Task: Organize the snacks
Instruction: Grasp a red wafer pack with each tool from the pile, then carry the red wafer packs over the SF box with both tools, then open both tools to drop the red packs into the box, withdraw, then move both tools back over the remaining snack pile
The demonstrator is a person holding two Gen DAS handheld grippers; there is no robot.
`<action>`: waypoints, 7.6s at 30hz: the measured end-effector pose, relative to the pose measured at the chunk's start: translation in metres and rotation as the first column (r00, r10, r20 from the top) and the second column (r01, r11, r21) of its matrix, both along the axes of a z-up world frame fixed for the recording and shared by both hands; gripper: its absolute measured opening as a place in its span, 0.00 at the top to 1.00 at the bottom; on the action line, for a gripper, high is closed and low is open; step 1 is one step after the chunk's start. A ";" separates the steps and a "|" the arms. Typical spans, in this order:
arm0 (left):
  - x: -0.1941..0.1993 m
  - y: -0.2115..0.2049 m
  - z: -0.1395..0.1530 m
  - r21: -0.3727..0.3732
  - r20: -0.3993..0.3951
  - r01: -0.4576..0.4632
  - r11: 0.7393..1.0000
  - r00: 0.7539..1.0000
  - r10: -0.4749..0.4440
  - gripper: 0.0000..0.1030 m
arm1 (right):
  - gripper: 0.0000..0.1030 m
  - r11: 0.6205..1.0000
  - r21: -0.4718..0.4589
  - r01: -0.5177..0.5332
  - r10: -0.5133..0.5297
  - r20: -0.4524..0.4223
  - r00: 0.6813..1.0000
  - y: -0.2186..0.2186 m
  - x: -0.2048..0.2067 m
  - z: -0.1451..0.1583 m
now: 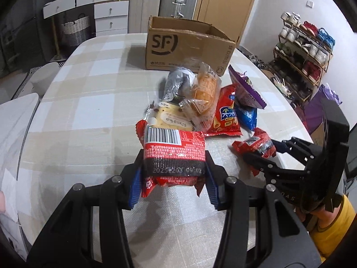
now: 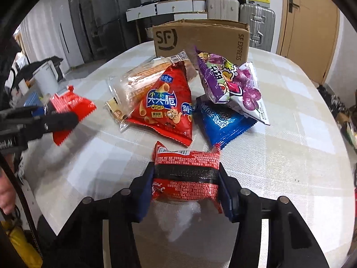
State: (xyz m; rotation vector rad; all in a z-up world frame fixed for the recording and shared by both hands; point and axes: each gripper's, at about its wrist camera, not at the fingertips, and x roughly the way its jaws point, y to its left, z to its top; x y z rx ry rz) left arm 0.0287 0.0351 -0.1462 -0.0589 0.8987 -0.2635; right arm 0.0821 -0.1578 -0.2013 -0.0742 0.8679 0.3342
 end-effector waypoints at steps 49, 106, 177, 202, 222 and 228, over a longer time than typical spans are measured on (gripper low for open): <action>0.000 0.012 0.202 -0.023 0.303 -0.031 0.999 0.952 0.037 0.56 | 0.54 0.902 0.370 -0.222 0.047 0.427 0.903 -0.039 -0.016 0.254; 0.456 -0.076 0.044 0.042 0.017 -0.015 0.999 1.000 0.014 0.56 | 0.54 0.948 0.316 -0.040 0.012 0.091 0.996 -0.048 0.306 0.136; 0.204 -0.036 0.145 0.057 0.162 -0.091 0.994 0.983 0.081 0.19 | 0.37 0.969 0.229 -0.090 0.018 0.296 0.955 -0.029 0.149 0.231; 0.012 -0.019 0.161 -0.019 0.347 -0.117 0.993 0.930 0.117 0.01 | 0.02 0.942 0.315 -0.116 -0.051 0.476 0.878 -0.066 -0.061 0.219; 0.058 -0.027 0.062 0.050 0.176 -0.077 0.996 0.982 0.067 0.01 | 0.01 0.930 0.362 -0.057 -0.077 0.346 0.935 -0.070 -0.045 0.141; 0.079 -0.035 0.043 0.050 0.142 -0.064 0.997 0.988 0.057 0.01 | 0.01 0.925 0.379 -0.033 -0.087 0.295 0.951 -0.073 -0.027 0.122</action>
